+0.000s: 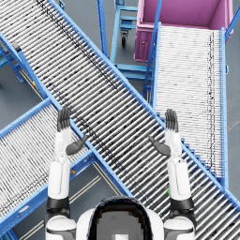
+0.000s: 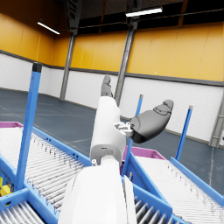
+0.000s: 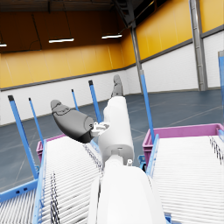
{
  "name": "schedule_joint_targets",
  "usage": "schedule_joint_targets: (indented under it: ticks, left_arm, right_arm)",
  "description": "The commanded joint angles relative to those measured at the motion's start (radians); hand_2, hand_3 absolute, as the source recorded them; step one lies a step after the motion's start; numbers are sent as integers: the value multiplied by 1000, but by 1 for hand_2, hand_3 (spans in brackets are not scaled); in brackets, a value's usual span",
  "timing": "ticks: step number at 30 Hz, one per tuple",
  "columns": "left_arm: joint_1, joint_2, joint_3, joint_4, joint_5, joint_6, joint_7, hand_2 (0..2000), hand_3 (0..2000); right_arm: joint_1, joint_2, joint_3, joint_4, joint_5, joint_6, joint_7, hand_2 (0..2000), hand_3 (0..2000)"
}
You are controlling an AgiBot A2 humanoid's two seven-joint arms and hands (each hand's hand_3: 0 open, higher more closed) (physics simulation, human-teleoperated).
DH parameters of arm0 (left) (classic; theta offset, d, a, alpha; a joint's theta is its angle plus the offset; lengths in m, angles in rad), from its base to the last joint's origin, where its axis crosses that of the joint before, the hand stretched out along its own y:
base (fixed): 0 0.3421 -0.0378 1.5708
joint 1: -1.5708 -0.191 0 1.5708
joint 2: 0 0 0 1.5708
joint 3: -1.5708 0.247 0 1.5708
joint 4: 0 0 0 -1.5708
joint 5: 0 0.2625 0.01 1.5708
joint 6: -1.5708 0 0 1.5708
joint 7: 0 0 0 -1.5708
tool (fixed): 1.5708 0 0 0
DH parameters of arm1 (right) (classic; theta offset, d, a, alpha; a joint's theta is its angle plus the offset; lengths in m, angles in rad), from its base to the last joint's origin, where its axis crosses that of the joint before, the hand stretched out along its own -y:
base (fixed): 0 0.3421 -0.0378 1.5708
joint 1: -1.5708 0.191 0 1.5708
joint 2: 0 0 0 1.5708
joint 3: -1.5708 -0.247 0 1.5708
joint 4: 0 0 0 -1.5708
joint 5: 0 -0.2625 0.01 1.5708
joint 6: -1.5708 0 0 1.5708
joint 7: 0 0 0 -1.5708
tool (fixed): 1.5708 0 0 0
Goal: Pick up the oil and place it on the left assembly line, put the cola on the right, and keep Sprite still
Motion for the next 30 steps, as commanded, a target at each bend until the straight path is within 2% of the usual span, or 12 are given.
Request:
schedule_joint_targets:
  ticks: [1,11,23,26,30]
  left_arm:
    - [21,5,-31,-5,0,0,0,0,0]
    - [34,23,-79,-16,0,0,0,0,0]
    - [39,38,-108,-25,534,0,0,0,0]
    - [27,41,-105,-23,606,0,0,0,0]
    - [33,44,-110,-36,636,0,0,0,0]
  right_arm:
    - [10,-4,-33,9,0,0,0,0,0]
    - [15,-25,-76,22,0,0,0,0,0]
    - [13,-44,-98,27,534,0,0,0,0]
    - [16,-47,-104,27,606,0,0,0,0]
    - [15,-51,-104,34,637,0,0,0,0]
